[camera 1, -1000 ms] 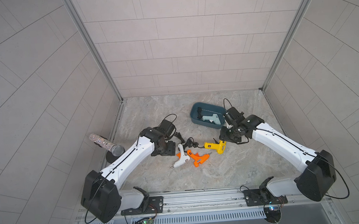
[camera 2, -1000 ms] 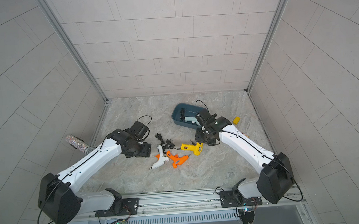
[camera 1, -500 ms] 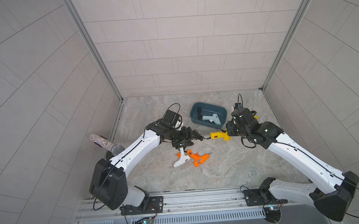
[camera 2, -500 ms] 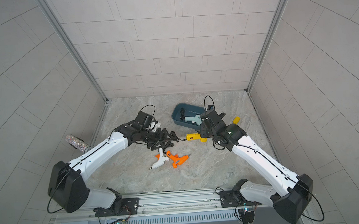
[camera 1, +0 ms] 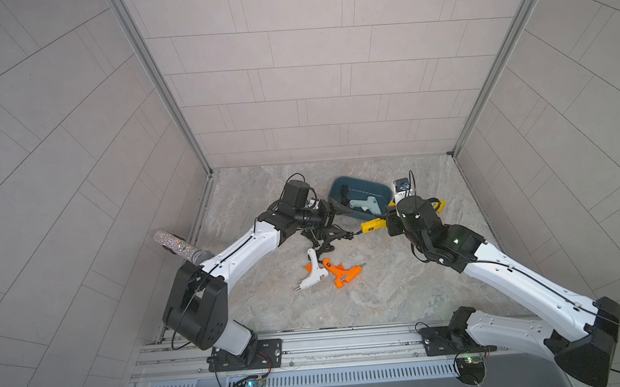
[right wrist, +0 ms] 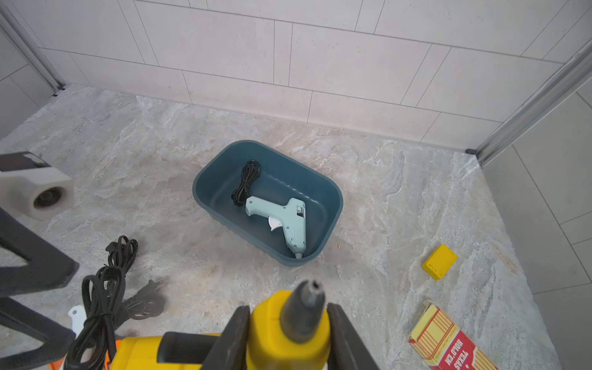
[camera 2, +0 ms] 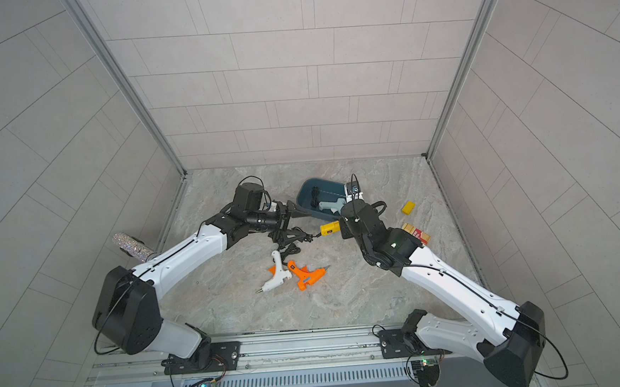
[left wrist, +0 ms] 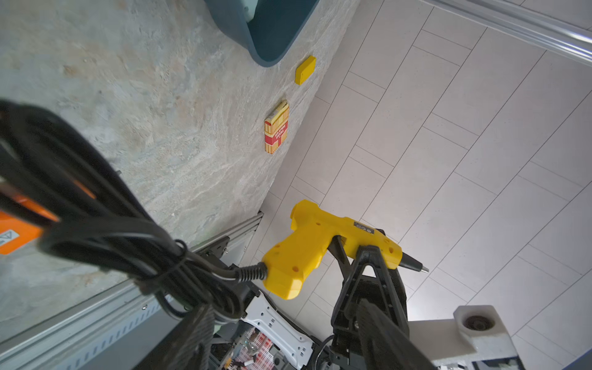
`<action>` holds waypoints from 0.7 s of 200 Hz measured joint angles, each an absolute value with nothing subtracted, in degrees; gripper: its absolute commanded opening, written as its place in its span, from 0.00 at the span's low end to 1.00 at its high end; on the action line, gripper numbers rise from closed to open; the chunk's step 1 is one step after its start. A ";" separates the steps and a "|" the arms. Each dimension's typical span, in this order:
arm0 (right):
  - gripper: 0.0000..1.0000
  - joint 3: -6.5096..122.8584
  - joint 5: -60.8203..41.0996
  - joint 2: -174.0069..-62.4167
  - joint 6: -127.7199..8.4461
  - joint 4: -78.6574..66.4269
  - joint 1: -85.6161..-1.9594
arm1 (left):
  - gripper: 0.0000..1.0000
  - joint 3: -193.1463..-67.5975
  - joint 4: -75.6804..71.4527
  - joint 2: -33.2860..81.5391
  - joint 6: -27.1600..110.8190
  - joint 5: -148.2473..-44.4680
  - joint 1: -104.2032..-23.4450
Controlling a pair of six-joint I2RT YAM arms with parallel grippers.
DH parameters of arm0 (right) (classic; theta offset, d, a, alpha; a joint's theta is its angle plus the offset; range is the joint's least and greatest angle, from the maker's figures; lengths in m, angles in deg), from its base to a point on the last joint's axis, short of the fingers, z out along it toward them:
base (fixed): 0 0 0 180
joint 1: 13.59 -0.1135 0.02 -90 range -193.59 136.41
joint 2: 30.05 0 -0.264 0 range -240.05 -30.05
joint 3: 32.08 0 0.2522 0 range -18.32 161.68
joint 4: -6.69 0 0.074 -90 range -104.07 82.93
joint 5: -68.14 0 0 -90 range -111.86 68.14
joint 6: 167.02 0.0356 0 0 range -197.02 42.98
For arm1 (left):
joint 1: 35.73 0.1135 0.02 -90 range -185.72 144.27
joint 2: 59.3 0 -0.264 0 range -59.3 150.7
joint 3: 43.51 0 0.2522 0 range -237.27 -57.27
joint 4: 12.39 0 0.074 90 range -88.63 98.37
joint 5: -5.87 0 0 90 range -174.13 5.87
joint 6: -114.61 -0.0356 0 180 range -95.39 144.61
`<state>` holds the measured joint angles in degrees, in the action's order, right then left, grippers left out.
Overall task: Put the hot melt glue gun into the storage box
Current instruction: Pick up the hot melt adhesive gun from the center of the board.
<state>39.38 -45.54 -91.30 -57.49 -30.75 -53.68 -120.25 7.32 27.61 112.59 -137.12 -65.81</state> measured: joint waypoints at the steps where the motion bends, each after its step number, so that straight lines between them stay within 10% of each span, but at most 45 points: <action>1: 0.00 39.35 -45.61 -91.30 -57.56 -30.68 -53.73 | 0.79 -120.23 7.28 27.63 112.77 -137.16 -65.81; 140: 0.00 35.03 -50.61 -93.81 -73.80 -11.97 -61.57 | 0.81 -115.99 -1.99 28.75 131.44 -138.76 -67.25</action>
